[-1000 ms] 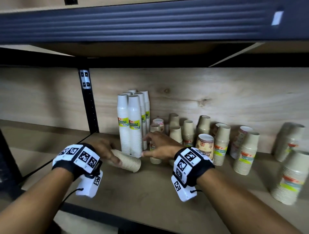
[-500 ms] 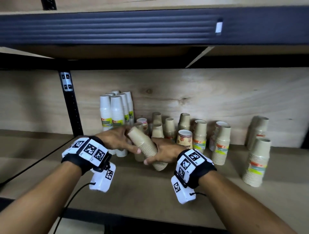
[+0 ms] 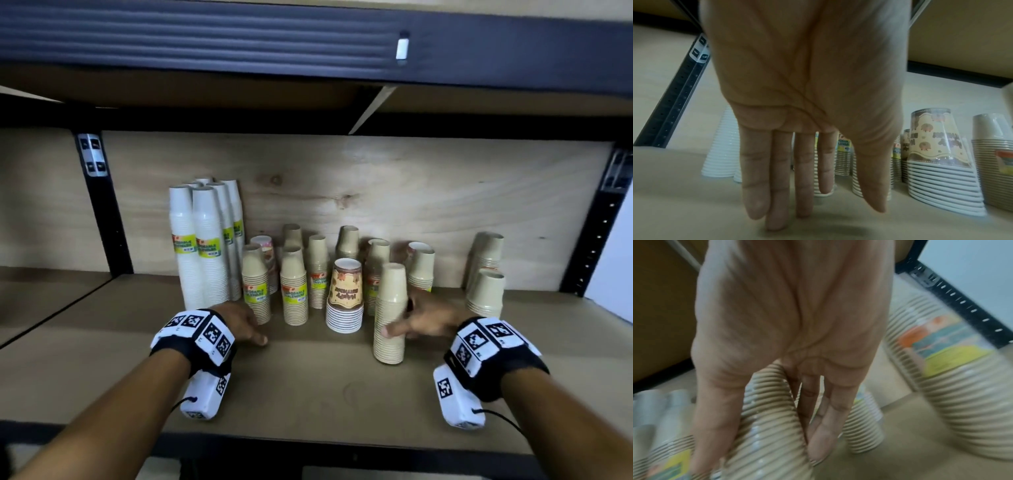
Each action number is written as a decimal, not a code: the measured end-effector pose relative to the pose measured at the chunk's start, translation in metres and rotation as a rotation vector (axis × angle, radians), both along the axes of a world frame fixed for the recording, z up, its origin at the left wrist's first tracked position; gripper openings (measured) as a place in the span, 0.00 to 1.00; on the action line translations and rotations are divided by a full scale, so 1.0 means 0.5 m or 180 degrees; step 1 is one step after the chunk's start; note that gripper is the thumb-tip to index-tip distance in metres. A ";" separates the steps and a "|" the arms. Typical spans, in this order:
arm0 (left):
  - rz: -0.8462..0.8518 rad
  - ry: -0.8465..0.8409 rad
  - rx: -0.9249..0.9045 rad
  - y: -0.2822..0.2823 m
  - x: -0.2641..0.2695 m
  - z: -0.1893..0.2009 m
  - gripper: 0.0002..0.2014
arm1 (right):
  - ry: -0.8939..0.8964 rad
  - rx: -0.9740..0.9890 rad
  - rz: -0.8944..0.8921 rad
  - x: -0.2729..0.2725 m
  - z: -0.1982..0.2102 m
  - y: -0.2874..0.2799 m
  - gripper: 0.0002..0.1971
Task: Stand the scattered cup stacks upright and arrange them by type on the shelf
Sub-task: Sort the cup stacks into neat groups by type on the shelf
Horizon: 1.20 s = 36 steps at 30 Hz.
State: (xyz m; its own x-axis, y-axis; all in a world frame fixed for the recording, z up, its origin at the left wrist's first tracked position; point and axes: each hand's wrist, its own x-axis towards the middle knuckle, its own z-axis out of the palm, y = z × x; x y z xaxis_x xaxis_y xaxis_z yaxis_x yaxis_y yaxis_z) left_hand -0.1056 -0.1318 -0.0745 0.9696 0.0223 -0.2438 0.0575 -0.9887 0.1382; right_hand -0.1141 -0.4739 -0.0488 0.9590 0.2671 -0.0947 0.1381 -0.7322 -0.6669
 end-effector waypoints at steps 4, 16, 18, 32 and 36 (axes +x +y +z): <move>0.0060 -0.0050 -0.0034 0.001 0.014 -0.007 0.28 | -0.0102 0.0115 -0.0223 -0.008 0.005 -0.030 0.21; -0.0055 -0.0159 0.0173 -0.003 0.026 -0.010 0.23 | -0.0638 0.0689 -0.0302 0.006 0.050 -0.025 0.19; -0.0057 -0.0173 0.0175 -0.001 0.027 -0.010 0.22 | -0.0724 0.0782 -0.0341 0.008 0.065 -0.023 0.16; -0.0091 -0.0166 -0.0376 0.060 0.038 0.061 0.16 | -0.1045 0.0283 -0.0247 0.054 0.200 0.077 0.18; 0.0014 -0.0241 -0.0518 0.089 0.029 0.074 0.19 | -0.0855 0.0278 0.0002 0.078 0.219 0.151 0.14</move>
